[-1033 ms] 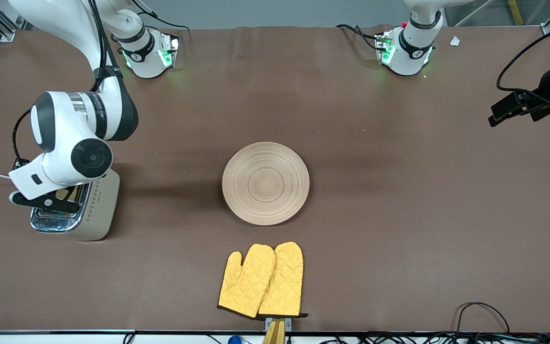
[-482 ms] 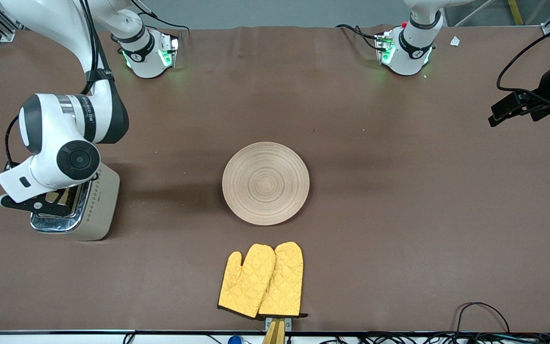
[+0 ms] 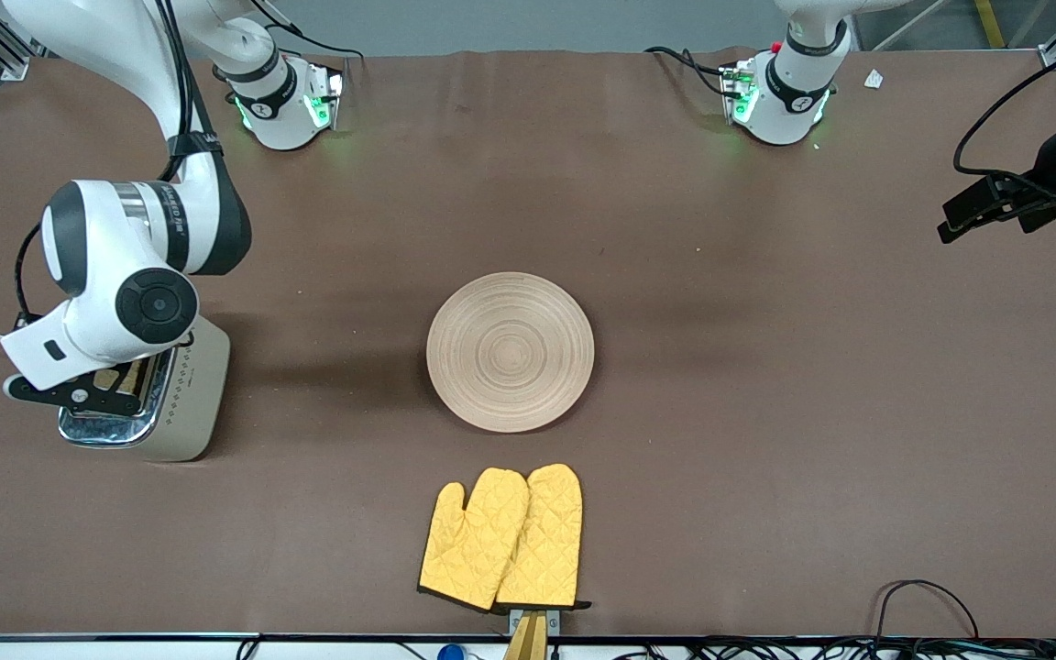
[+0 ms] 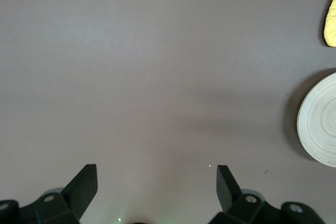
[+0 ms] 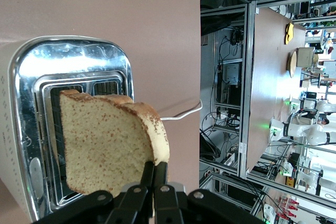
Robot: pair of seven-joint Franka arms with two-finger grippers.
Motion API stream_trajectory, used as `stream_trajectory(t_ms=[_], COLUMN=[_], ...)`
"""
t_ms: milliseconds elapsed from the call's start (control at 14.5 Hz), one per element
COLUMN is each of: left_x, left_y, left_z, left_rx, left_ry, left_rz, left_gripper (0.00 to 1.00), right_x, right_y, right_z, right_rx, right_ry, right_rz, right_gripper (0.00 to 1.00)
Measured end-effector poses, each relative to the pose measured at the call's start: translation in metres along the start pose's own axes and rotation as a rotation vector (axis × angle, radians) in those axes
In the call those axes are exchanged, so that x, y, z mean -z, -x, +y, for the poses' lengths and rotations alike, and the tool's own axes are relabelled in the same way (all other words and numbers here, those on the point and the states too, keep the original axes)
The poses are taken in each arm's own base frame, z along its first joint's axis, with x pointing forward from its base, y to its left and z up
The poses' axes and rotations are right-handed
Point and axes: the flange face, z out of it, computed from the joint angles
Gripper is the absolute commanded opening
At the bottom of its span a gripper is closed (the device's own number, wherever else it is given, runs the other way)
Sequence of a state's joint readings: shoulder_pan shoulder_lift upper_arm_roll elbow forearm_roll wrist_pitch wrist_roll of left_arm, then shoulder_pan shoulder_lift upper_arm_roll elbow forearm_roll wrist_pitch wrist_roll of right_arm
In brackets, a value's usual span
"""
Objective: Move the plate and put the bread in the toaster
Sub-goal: 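Lower the bread into the toaster slot with the right gripper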
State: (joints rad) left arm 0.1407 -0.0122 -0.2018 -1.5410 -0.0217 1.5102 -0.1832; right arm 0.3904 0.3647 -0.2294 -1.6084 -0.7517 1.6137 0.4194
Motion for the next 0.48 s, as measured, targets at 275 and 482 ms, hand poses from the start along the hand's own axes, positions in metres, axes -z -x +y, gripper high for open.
stream_trajectory(t_ms=[275, 482], left_x=[0.0, 0.0], left_y=[0.0, 0.0], left_z=[0.0, 0.0], left_rx=[0.0, 0.0], left_ry=[0.0, 0.0], left_rz=[0.0, 0.0], left_gripper=[1.0, 1.0], right_x=[-0.003, -0.008], right_y=[-0.002, -0.006], right_z=[-0.009, -0.019], right_rx=[0.012, 0.026], right_ry=[0.001, 0.001], right_rz=[0.006, 0.012], right_gripper=[0.0, 0.22])
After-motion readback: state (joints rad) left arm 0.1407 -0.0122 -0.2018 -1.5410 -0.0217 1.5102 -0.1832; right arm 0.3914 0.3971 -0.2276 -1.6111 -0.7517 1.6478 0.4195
